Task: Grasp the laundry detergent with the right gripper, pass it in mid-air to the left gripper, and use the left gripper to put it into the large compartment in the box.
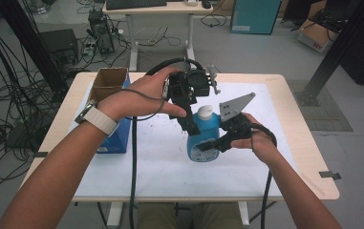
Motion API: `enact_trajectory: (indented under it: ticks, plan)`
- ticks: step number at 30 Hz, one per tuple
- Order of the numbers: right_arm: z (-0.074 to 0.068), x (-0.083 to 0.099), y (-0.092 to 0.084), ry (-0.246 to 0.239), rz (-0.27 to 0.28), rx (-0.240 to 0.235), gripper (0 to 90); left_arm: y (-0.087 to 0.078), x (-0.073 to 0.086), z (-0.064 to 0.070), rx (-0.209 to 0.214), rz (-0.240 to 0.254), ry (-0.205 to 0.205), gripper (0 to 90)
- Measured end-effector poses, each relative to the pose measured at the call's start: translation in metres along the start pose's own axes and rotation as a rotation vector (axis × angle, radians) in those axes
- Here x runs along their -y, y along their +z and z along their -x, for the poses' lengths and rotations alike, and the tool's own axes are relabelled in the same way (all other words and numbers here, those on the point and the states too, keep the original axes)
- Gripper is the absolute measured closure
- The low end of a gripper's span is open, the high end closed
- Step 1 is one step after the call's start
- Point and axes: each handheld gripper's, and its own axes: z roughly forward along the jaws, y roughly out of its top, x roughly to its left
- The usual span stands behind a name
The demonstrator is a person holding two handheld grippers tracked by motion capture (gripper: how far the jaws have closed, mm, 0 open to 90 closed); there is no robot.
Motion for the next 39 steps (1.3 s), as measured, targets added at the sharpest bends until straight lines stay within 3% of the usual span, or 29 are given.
enact_trajectory:
  ticks: [39]
  plan:
    - [0.0004, 0.0007, -0.0005, 0.005, -0.008, -0.001, 42.8, 0.0001, 0.0001, 0.0005, -0.005, -0.002, -0.005, 5.0]
